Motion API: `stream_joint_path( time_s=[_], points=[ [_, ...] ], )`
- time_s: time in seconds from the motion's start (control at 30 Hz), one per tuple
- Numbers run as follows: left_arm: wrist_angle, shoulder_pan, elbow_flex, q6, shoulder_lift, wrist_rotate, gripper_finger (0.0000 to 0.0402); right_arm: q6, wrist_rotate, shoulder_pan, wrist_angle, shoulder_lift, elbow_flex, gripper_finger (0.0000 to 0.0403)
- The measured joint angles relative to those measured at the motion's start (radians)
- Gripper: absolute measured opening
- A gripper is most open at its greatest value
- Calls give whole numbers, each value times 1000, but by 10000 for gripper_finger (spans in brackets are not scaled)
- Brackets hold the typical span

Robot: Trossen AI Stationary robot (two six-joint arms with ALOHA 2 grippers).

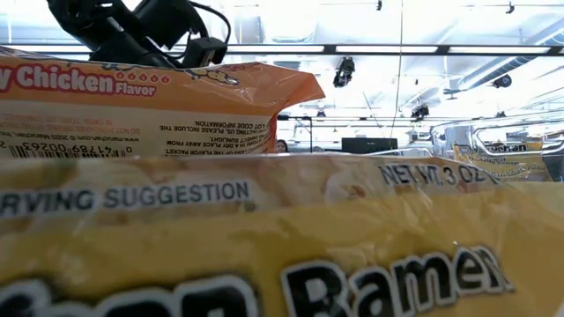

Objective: Sort Maruchan noodles
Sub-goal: Put the blue noodle pack into the bottom transparent bin

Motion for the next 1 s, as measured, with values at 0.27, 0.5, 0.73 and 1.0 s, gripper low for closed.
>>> stream_joint_path(
  time_s=[0.27, 0.5, 0.73, 1.0],
  points=[
    [3, 0, 0, -2, 0, -11, 146, 25, 10, 6, -151, 38, 0, 125],
    [3, 0, 0, -3, 0, -19, 146, 4, 0, 6, -170, 91, 0, 125],
    [4, 0, 0, -3, 0, -22, 146, -35, -9, 6, -168, 150, 0, 125],
    [6, 0, 0, -18, 0, -24, 146, -91, -46, 5, -171, 180, 10, 138]
  ],
)
